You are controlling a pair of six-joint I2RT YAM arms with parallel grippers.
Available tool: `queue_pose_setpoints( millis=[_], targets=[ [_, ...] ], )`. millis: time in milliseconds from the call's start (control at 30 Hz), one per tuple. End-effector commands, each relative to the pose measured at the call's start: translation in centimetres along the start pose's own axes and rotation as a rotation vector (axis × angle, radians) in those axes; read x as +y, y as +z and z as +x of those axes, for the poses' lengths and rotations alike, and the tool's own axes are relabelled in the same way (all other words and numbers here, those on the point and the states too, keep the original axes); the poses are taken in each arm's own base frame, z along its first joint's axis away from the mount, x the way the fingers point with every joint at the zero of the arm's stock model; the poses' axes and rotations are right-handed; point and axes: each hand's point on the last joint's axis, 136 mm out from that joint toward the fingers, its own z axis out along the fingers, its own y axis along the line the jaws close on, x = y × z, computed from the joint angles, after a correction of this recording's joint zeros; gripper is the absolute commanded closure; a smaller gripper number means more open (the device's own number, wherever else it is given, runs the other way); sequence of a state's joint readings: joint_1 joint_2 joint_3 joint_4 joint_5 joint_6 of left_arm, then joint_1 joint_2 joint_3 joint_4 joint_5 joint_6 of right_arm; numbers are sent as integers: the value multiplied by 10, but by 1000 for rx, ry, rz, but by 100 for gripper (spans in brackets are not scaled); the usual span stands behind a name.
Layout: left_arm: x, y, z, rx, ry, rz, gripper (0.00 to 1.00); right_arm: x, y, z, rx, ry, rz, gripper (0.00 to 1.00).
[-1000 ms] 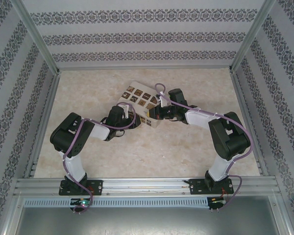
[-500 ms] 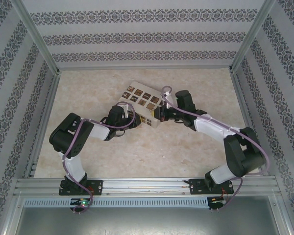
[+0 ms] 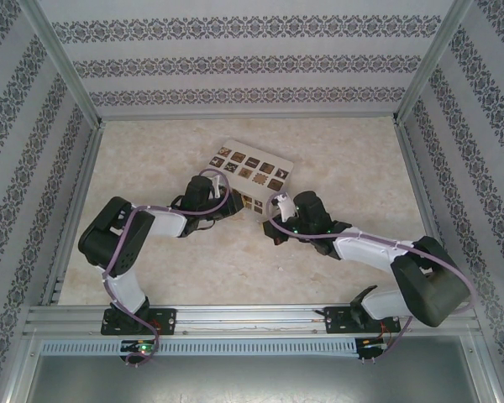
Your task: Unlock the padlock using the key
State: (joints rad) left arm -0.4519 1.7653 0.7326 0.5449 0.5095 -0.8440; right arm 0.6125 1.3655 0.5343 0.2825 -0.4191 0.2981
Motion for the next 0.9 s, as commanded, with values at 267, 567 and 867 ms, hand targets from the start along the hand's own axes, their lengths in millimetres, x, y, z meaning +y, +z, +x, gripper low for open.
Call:
queue_pose_setpoints(
  millis=[267, 567, 867],
  targets=[
    [-38, -13, 0, 70, -51, 54, 77, -17, 23, -14, -67, -118, 101, 100],
    [-44, -21, 1, 88, -59, 35, 77, -18, 35, -29, -85, -165, 111, 100],
    [-47, -24, 0, 86, -62, 39, 77, -14, 45, -40, -89, -185, 95, 100]
  ],
)
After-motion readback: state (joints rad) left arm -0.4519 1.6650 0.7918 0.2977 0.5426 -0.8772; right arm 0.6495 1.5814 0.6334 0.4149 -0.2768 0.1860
